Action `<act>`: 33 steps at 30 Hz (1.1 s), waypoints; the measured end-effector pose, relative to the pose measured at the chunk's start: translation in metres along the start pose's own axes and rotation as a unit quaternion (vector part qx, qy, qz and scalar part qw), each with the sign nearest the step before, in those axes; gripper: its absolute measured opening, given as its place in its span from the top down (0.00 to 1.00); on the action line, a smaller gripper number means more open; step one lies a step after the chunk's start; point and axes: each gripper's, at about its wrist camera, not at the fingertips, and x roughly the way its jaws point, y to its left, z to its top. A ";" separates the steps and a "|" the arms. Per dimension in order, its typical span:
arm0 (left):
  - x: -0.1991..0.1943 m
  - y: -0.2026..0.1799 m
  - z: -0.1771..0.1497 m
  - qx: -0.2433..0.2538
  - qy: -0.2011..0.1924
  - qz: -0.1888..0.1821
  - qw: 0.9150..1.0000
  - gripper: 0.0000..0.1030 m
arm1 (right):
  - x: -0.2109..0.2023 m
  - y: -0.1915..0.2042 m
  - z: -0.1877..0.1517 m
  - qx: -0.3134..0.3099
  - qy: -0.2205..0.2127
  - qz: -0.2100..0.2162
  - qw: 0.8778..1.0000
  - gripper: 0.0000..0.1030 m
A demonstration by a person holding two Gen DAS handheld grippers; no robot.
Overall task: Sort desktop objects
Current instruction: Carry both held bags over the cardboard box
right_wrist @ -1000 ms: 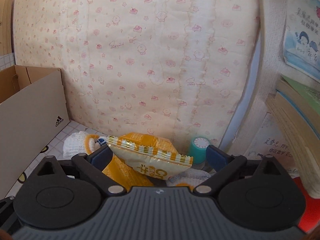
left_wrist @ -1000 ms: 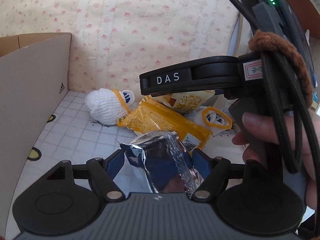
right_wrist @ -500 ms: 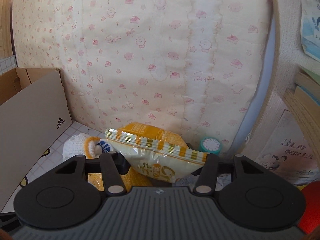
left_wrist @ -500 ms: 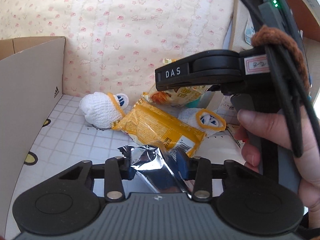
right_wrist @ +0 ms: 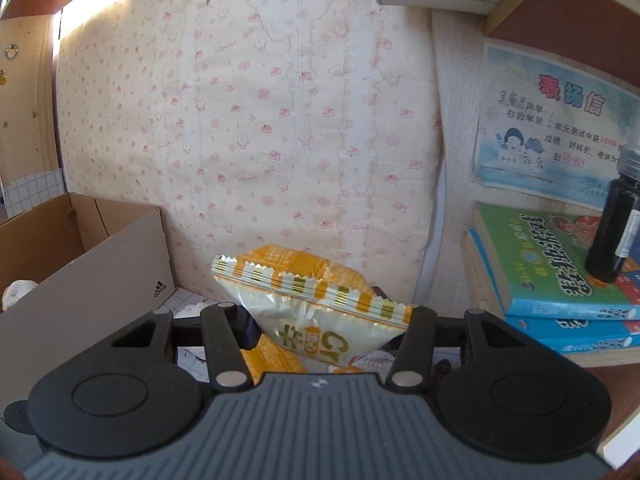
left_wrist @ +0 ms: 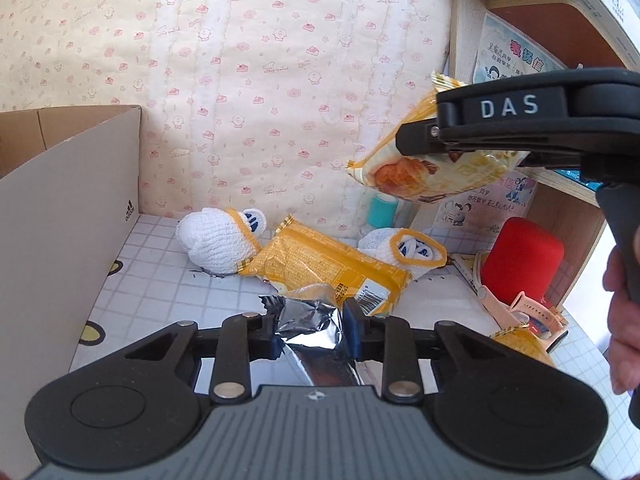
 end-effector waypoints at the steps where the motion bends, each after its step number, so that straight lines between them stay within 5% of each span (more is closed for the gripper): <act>1: -0.002 0.000 0.000 0.001 -0.001 0.000 1.000 0.72 | -0.005 0.001 -0.001 -0.001 -0.003 -0.002 1.000 0.50; 33: -0.120 -0.002 0.015 0.050 -0.100 0.048 0.993 0.75 | -0.128 0.021 -0.030 0.018 -0.056 -0.020 0.998 0.52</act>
